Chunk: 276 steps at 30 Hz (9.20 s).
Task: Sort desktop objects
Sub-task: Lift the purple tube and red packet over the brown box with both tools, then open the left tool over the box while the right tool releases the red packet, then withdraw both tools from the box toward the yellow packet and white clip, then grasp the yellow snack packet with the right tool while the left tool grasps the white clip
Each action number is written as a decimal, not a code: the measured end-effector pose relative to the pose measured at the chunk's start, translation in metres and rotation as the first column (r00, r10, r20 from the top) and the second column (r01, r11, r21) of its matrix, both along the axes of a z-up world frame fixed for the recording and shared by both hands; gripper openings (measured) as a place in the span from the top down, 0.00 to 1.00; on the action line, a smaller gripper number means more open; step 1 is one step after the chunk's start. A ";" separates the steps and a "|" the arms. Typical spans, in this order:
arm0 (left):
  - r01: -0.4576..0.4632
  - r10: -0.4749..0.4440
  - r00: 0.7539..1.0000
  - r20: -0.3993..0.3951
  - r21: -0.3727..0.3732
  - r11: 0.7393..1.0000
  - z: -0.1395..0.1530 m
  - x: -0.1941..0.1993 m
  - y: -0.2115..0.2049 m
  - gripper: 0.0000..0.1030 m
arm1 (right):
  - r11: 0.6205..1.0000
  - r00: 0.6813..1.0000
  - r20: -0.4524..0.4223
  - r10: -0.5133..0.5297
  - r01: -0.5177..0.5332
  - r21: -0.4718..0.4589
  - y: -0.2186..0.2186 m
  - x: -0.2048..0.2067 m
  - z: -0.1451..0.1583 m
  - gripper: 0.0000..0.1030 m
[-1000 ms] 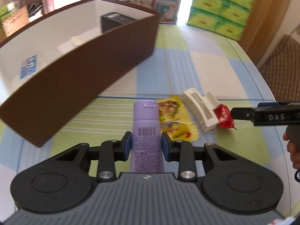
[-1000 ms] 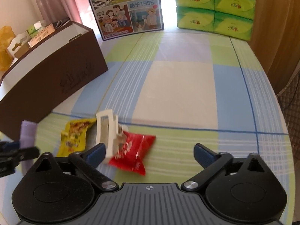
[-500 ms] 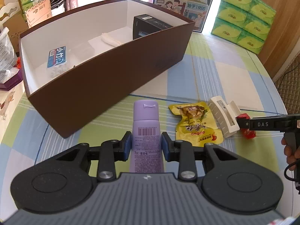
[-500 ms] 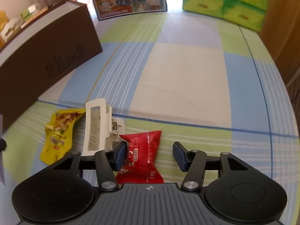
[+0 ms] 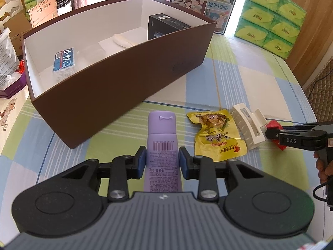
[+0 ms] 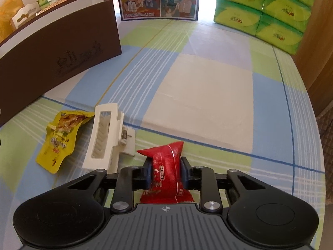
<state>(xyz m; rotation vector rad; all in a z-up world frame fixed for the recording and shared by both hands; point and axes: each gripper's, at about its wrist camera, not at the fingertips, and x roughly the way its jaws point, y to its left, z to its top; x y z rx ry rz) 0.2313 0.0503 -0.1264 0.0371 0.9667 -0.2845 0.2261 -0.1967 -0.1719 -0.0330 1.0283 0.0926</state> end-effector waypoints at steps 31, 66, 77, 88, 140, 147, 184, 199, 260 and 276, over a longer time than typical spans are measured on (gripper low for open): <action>-0.022 0.039 0.986 0.163 -0.103 0.994 0.079 -0.009 0.026 0.73 | 0.931 0.952 0.143 0.271 -0.297 0.213 0.057 -0.024 0.104 0.78; -0.152 0.164 0.980 0.117 -0.101 0.983 0.065 0.208 0.092 0.73 | 0.861 0.858 0.146 0.492 -0.504 0.062 0.209 0.213 0.089 0.78; -0.146 0.150 0.988 0.029 -0.108 0.983 0.026 0.243 0.077 0.72 | 0.864 0.864 0.086 0.496 -0.501 0.051 0.220 0.236 0.058 0.78; -0.130 0.131 0.991 0.008 -0.086 0.988 0.010 0.263 0.068 0.72 | 0.865 0.865 0.067 0.498 -0.501 0.042 0.217 0.240 0.047 0.78; -0.187 0.186 0.979 0.082 -0.007 0.982 0.076 0.159 0.087 0.12 | 0.869 0.843 0.279 0.460 -0.492 0.053 0.176 0.137 0.103 0.05; -0.181 0.180 0.979 0.099 -0.002 0.984 0.092 0.125 0.079 0.12 | 0.883 0.855 0.294 0.427 -0.464 0.069 0.161 0.104 0.121 0.05; -0.218 0.216 0.976 0.034 0.053 0.975 0.076 -0.001 0.053 0.11 | 0.921 0.925 0.229 0.302 -0.345 0.181 0.099 -0.027 0.112 0.04; -0.248 0.252 0.967 -0.045 0.072 0.966 0.042 -0.007 0.070 0.11 | 0.922 0.980 0.091 0.174 -0.195 0.335 0.073 -0.024 0.056 0.05; 0.185 -0.187 0.978 -0.097 -0.033 0.982 -0.011 0.009 -0.076 0.12 | 0.995 0.996 0.013 -0.088 0.087 0.052 -0.029 -0.094 0.022 0.55; 0.283 -0.285 0.955 -0.082 -0.039 0.958 -0.040 0.040 -0.164 0.25 | 0.972 0.974 0.037 -0.223 0.220 0.078 -0.082 -0.074 0.020 0.53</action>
